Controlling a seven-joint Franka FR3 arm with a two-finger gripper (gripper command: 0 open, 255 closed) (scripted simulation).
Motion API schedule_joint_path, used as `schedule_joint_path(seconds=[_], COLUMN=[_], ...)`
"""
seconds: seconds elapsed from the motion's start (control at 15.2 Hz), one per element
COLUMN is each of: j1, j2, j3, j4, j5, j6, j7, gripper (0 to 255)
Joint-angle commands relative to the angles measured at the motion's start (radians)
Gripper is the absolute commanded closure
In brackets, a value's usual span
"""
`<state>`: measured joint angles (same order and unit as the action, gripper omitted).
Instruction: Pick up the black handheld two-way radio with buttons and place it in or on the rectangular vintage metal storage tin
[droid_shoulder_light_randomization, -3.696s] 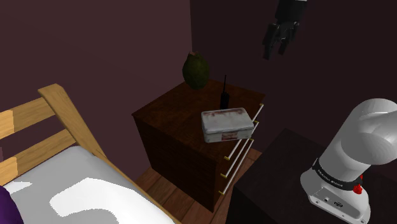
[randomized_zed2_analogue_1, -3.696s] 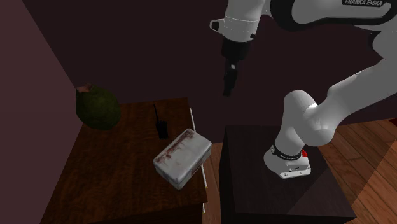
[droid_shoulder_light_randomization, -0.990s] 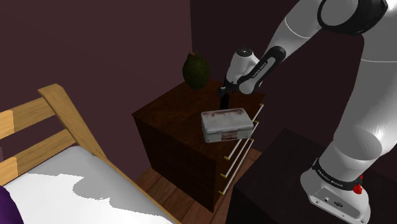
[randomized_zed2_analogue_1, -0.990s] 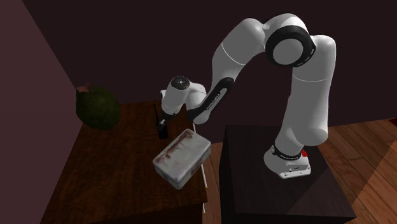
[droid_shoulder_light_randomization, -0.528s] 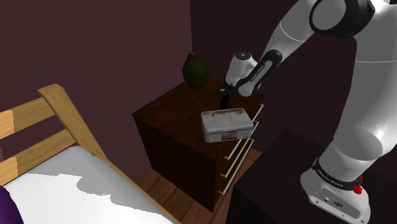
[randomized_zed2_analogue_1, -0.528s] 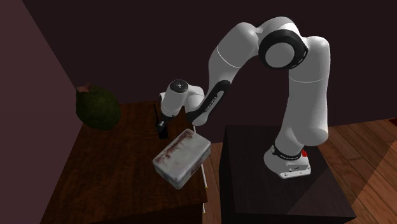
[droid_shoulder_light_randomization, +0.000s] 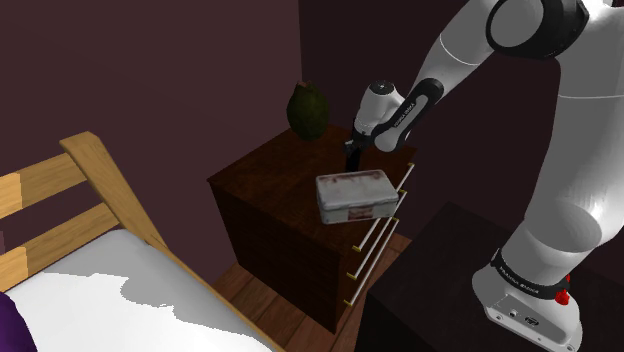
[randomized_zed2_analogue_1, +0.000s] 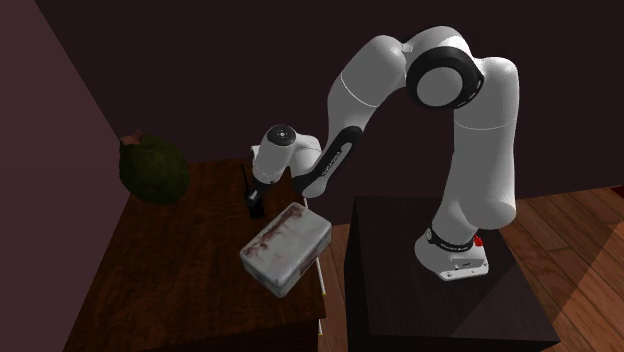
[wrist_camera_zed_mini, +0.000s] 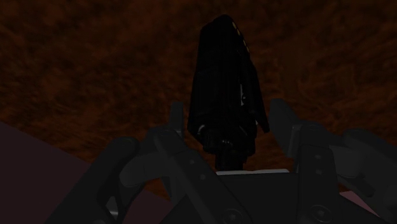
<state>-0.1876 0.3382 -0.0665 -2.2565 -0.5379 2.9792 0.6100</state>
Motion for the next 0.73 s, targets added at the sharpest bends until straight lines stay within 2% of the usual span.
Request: schedule_joint_path(seconds=[0.0, 0.26, 0.66], j1=[0.0, 0.0, -0.04], j2=[0.0, 0.0, -0.072], j3=[-0.001, 0.0, 0.052], j4=[0.0, 0.0, -0.008], j5=[0.0, 0.0, 0.062], j6=[0.0, -0.001, -0.067], j7=[0.0, 0.0, -0.065], gripper=[255, 255, 255])
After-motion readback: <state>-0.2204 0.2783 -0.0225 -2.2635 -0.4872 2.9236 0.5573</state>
